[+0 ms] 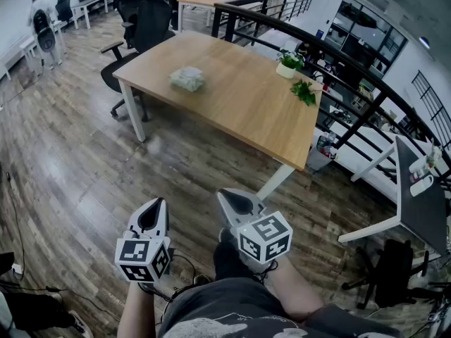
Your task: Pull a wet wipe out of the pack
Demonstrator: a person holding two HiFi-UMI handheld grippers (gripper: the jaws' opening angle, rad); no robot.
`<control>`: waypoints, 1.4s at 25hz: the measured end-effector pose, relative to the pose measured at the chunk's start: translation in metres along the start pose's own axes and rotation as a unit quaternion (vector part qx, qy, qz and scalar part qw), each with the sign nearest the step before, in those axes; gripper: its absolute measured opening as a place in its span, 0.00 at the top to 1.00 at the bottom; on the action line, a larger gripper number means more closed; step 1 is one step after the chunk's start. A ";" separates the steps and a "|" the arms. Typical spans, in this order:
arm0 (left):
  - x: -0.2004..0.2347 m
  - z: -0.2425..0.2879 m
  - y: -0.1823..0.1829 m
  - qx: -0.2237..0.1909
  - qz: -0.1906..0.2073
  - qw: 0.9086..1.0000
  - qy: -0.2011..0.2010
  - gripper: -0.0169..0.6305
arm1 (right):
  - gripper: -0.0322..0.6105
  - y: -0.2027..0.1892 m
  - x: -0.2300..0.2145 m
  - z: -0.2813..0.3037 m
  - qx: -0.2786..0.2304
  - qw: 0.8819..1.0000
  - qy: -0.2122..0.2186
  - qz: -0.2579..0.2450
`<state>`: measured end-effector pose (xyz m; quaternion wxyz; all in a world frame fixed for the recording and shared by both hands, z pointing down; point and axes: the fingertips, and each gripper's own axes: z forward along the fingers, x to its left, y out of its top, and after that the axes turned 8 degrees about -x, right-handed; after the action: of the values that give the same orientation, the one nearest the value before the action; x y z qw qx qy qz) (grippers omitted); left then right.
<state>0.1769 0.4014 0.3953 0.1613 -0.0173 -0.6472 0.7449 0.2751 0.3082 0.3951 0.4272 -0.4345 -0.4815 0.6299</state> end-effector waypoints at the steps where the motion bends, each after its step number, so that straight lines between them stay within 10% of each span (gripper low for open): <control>1: -0.001 -0.001 -0.001 -0.001 -0.001 1.000 0.001 0.95 | 0.91 -0.001 -0.001 -0.001 0.001 1.000 0.000 0.001; 35: 0.009 0.034 -0.012 0.012 -0.006 1.000 0.021 0.95 | 0.91 -0.017 -0.051 0.021 -0.009 0.999 0.002 0.031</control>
<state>0.1633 0.3720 0.4137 0.1794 -0.0273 -0.6351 0.7508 0.2704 0.2579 0.4222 0.4046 -0.4545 -0.4727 0.6373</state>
